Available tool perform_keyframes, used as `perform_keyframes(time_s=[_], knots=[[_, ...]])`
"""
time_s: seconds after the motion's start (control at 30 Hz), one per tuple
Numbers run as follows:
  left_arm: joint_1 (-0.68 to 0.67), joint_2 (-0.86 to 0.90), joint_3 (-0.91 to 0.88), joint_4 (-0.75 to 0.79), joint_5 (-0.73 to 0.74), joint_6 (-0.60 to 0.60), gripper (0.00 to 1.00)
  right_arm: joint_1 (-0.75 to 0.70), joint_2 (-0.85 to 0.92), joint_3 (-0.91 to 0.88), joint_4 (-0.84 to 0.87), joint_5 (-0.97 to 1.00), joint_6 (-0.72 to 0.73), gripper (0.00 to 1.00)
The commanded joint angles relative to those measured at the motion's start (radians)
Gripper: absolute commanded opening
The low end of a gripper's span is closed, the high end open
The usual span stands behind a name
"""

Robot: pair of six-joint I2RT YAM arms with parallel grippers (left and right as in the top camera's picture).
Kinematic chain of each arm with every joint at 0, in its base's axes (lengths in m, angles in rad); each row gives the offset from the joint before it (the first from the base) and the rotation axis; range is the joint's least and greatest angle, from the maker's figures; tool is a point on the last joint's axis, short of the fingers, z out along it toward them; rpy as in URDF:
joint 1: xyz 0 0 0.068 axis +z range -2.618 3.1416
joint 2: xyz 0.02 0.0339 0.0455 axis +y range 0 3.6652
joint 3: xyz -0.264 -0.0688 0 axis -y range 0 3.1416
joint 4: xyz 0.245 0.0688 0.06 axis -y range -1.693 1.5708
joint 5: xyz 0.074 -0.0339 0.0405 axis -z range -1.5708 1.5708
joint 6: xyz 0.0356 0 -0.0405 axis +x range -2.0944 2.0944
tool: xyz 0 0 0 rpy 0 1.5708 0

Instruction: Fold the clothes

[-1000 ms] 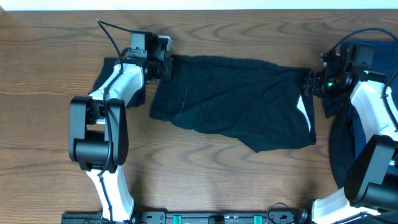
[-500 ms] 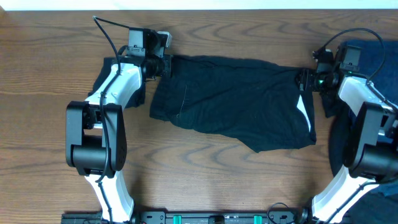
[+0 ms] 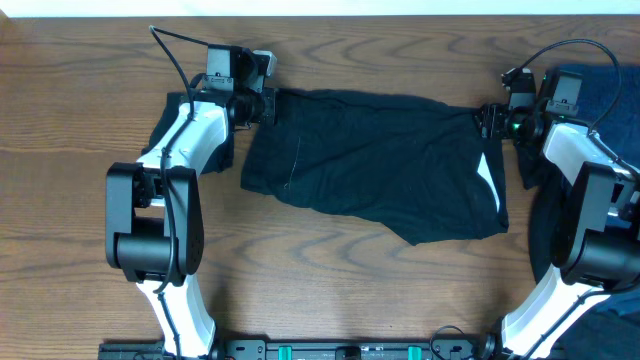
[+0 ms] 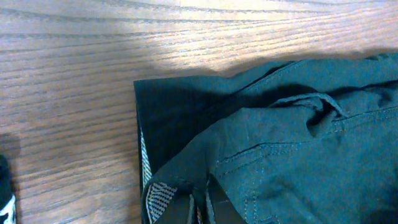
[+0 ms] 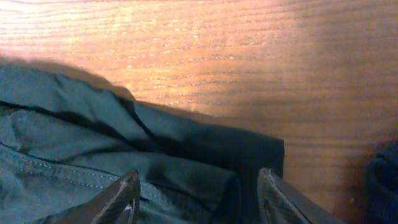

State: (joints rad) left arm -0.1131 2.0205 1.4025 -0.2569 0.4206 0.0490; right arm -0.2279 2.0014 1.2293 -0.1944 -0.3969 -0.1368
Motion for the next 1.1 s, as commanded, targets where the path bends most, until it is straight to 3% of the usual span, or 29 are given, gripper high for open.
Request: perform_keyframes(time_s=[0.0, 0.13, 0.5, 0.6, 0.7, 0.73, 0.9, 1.07], knots=[[-0.002, -0.014, 0.013, 0.001, 0.013, -0.001, 0.06, 0.007, 0.032, -0.001, 0.008, -0.022, -0.027, 0.58], [-0.002, -0.014, 0.013, 0.0, 0.013, -0.001, 0.06, 0.007, 0.055, -0.001, 0.008, -0.023, -0.026, 0.5], [-0.002, -0.014, 0.013, 0.001, 0.013, -0.001, 0.06, 0.007, 0.079, -0.001, 0.082, -0.106, -0.026, 0.5], [-0.002, -0.014, 0.013, 0.0, 0.013, -0.002, 0.06, 0.007, 0.079, -0.001, 0.082, -0.109, -0.025, 0.36], [-0.002, -0.014, 0.013, 0.0, 0.013, -0.002, 0.06, 0.007, 0.078, -0.001, 0.082, -0.11, -0.025, 0.05], [-0.002, -0.014, 0.013, 0.001, 0.013, -0.002, 0.06, 0.007, 0.078, -0.001, 0.082, -0.121, -0.025, 0.01], [-0.002, -0.014, 0.013, 0.005, 0.013, -0.002, 0.06, 0.006, 0.063, 0.003, 0.087, -0.269, -0.016, 0.01], [-0.002, -0.029, 0.013, -0.004, 0.014, -0.002, 0.06, 0.006, -0.014, 0.003, 0.026, -0.278, 0.016, 0.0]])
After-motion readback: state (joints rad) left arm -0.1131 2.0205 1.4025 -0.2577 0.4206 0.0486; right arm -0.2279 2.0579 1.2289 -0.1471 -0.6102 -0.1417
